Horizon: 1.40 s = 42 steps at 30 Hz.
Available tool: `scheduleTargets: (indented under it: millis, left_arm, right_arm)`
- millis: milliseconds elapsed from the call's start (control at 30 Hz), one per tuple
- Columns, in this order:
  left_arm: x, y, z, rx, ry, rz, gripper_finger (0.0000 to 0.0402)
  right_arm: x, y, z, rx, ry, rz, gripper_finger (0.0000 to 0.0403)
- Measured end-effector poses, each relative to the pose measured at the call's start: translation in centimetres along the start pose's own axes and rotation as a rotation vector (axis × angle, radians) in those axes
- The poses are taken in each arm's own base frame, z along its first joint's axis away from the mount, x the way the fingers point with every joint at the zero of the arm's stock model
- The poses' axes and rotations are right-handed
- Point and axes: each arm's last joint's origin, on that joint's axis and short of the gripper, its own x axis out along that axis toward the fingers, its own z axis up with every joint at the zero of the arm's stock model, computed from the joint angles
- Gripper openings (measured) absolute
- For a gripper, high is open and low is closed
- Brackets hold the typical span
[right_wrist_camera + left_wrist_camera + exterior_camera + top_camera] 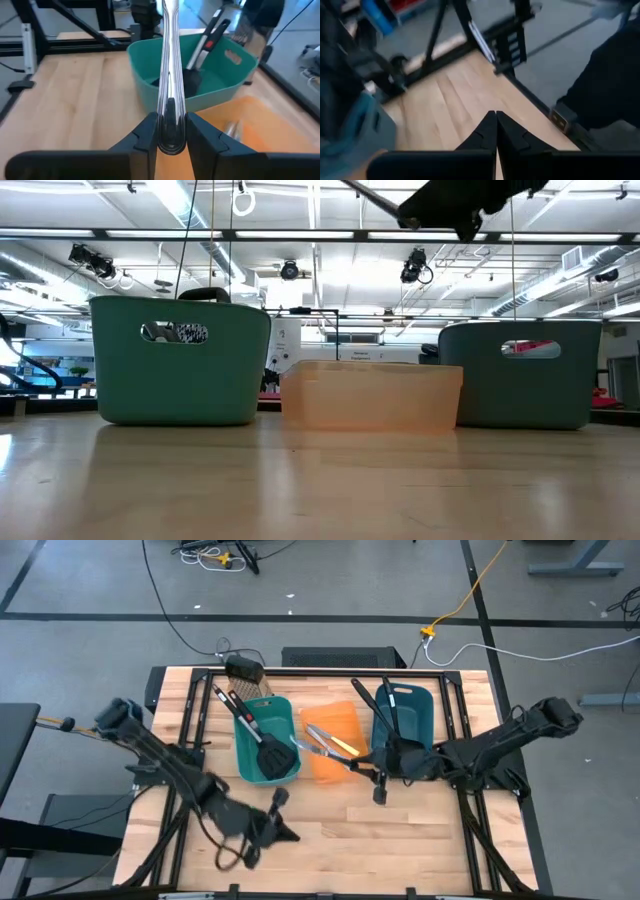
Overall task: Pick & Place Kitchen Items
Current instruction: Put the silver table knife into the orange bin
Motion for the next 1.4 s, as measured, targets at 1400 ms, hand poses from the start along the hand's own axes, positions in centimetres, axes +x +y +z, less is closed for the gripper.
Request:
scheduleTargets:
  millis: [1400]
  left_arm:
    - [-9.0, 0.0, -16.4, -0.277, -0.129, 0.503, 0.0003]
  right_arm:
    - [4.2, -9.9, -2.7, 0.235, 0.551, -0.177, 0.0086]
